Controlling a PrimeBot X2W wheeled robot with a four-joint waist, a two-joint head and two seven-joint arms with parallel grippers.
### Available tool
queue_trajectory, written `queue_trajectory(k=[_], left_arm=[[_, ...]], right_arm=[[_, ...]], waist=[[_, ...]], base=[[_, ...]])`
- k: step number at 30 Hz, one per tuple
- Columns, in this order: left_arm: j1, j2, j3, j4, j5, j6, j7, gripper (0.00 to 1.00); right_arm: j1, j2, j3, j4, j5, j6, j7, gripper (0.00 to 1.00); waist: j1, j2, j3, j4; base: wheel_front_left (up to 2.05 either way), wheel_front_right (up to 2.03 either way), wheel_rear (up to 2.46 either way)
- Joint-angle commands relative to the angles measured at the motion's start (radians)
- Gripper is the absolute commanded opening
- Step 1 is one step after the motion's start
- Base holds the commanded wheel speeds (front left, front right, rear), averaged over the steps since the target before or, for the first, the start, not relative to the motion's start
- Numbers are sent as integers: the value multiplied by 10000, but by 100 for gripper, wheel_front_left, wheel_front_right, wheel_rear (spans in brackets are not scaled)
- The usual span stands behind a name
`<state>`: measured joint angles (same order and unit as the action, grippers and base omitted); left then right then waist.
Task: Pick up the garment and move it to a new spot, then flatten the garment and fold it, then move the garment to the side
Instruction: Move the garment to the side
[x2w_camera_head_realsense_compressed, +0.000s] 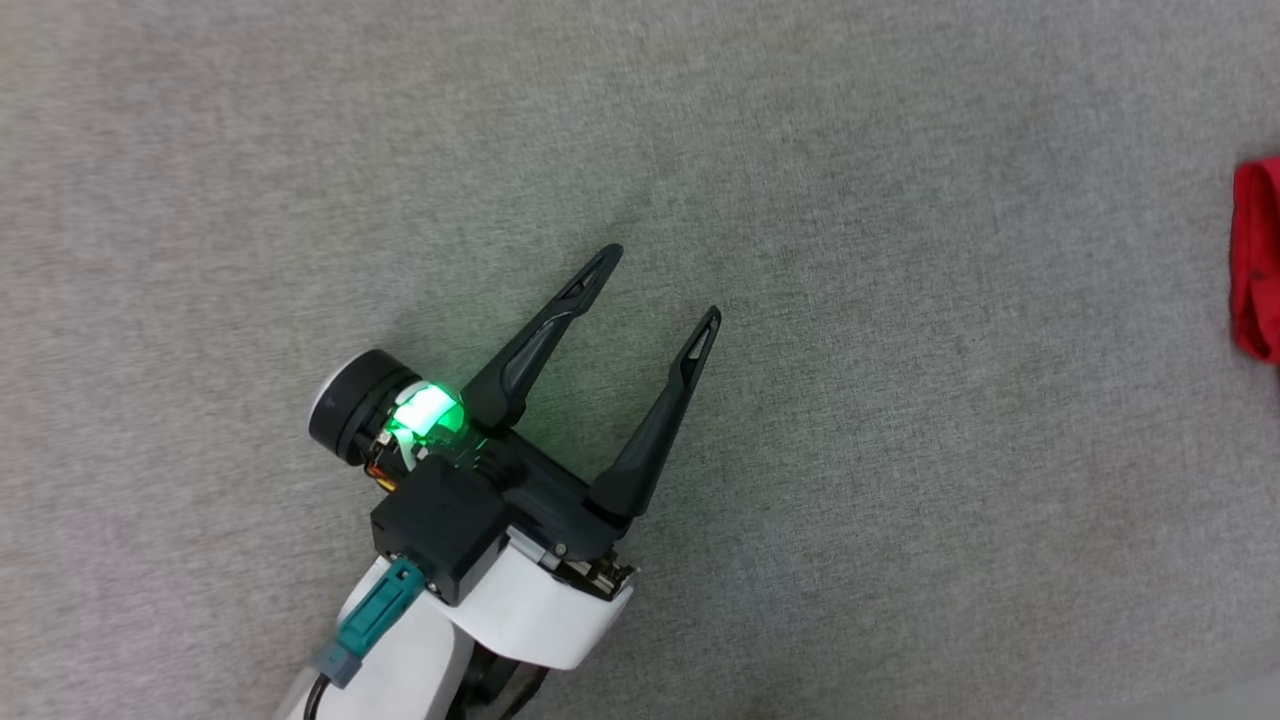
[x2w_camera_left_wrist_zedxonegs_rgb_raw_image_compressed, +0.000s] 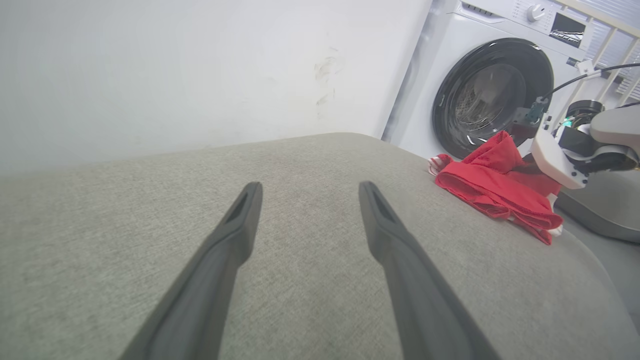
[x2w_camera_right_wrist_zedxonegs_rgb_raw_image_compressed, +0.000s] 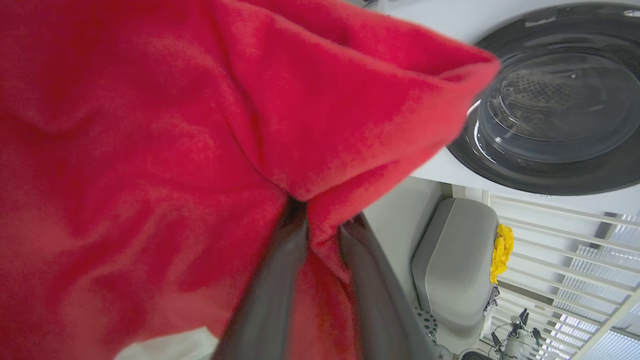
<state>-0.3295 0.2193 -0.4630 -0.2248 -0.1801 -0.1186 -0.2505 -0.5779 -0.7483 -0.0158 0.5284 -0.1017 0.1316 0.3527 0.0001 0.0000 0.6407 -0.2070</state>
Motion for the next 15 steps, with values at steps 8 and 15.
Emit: queue_trajectory(k=[8,15], left_arm=[[506,-296,277,560,-450,136,-137,100],[1303,-482,1161,833,-710,305,-141,100]], right_arm=[[291,519,-906,-835,-449,-16,-268,100],[1111,1391,-1222,-2946,-475,-16,-725,100]], waist=[[-1,0,-1628,614],[-1,0,-3391,1235]], base=[[0,0,0],[0,0,0]])
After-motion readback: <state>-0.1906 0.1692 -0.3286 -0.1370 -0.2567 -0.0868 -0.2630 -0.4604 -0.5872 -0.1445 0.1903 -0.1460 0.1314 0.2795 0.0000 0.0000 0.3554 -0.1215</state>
